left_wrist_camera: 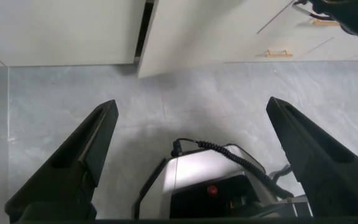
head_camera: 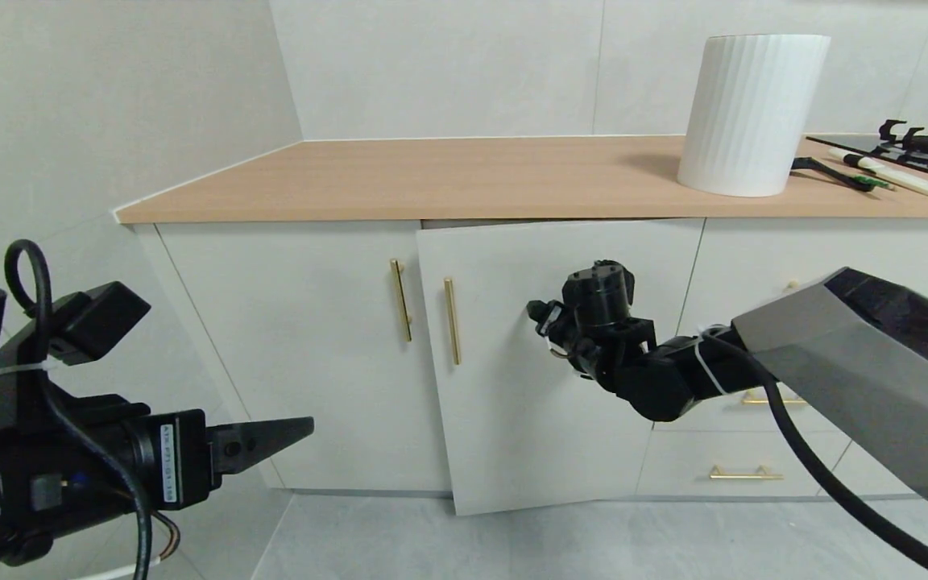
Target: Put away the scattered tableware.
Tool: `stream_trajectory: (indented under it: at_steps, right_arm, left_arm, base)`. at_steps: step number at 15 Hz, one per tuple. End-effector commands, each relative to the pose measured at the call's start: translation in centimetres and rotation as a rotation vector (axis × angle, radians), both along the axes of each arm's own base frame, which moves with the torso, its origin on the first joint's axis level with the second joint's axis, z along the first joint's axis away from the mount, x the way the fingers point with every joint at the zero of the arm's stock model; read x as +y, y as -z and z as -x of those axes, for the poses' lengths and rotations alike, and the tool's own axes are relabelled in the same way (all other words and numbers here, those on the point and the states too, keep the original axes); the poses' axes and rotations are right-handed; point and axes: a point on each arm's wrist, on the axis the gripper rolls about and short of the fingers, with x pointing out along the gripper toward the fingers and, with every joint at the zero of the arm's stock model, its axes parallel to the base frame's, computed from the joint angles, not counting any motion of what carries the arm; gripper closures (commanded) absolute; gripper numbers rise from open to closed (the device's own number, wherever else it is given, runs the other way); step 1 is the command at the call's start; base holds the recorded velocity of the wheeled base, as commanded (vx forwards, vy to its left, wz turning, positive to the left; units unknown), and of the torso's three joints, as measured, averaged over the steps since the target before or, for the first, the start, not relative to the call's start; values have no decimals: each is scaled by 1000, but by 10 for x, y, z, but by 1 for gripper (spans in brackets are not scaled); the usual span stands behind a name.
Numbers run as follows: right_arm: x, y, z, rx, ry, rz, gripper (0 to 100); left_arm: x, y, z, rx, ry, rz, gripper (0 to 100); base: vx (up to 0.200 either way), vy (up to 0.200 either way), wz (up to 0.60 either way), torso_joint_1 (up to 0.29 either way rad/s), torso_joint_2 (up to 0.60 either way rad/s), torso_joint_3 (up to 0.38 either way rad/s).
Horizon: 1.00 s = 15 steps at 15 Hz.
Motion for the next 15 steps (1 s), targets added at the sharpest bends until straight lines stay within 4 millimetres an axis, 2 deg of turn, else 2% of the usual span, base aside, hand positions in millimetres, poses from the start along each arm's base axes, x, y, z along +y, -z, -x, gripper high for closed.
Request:
stream_trajectory:
  at_steps: [1,12,15]
  right_arm:
    - [-1,8,-11,-7,40,5,0]
    - [-18,13,-34,-26,139,12,0]
    - [-19,9,-32,-30,139,10,0]
  left_arm:
    - [0,1,0,2,0,0,0]
    - [0,1,-1,5,0,-2,0]
    - [0,1,-1,5,0,-2,0]
  base:
    - [0,0,0,0,0,0]
    - [0,0,0,0,0,0]
    - [0,0,0,0,0,0]
